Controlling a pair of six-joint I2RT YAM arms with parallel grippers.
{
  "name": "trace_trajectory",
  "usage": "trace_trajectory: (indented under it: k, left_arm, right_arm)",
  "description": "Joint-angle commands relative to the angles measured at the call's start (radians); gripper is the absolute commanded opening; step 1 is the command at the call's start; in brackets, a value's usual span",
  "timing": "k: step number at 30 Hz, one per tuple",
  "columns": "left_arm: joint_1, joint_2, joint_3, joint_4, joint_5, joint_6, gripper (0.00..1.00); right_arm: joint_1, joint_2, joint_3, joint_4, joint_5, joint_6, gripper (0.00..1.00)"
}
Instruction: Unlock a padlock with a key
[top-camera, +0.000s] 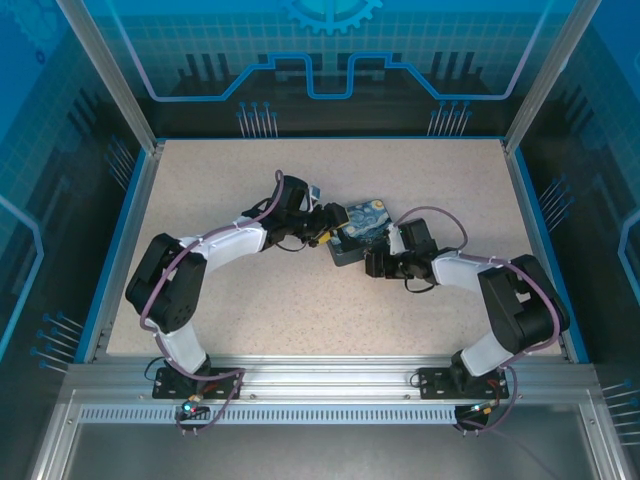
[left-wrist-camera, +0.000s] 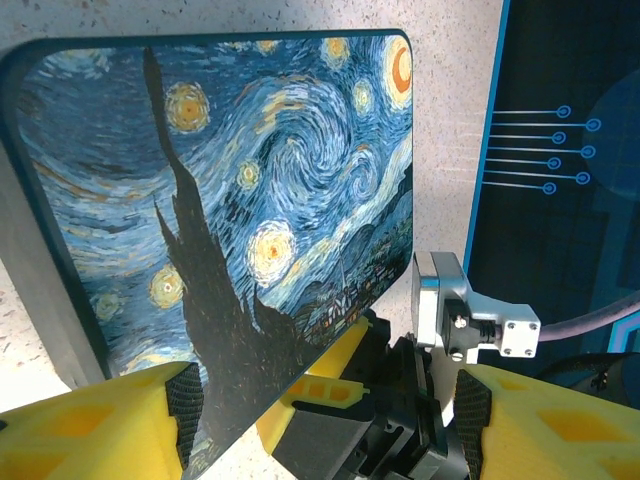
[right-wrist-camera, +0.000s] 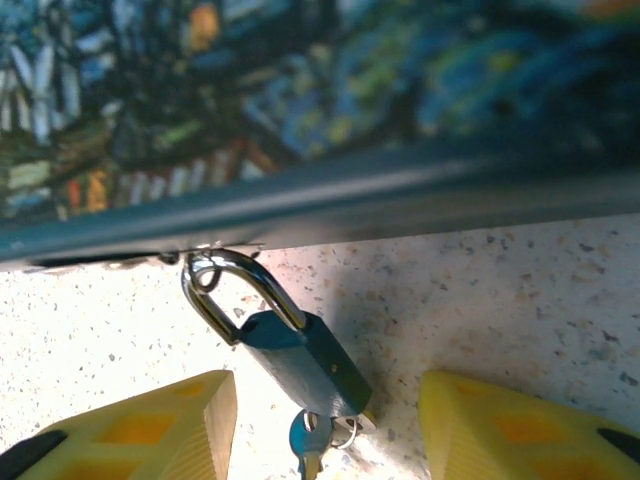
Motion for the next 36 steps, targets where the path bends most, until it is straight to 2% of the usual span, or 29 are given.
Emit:
trace_trajectory:
  k: [1, 24, 31, 36]
  left_arm:
    - [0.014, 0.014, 0.030, -0.019, 0.025, 0.015, 0.69]
    - [0.019, 0.037, 0.040, -0.016, 0.015, 0.016, 0.69]
    - [0.028, 0.046, 0.053, -0.041, -0.014, 0.040, 0.69]
    - [0.029, 0.053, 0.098, -0.144, -0.088, 0.131, 0.69]
  right_arm:
    - [0.024, 0.032, 0.023, 0.011, 0.005, -0.028, 0.51]
    - [0.039, 0.051, 0.018, 0.018, 0.020, -0.017, 0.36]
    - [0.038, 0.049, 0.014, 0.011, 0.025, -0.020, 0.20]
    - [0.036, 0.037, 0.006, 0.008, 0.027, -0.012, 0.09]
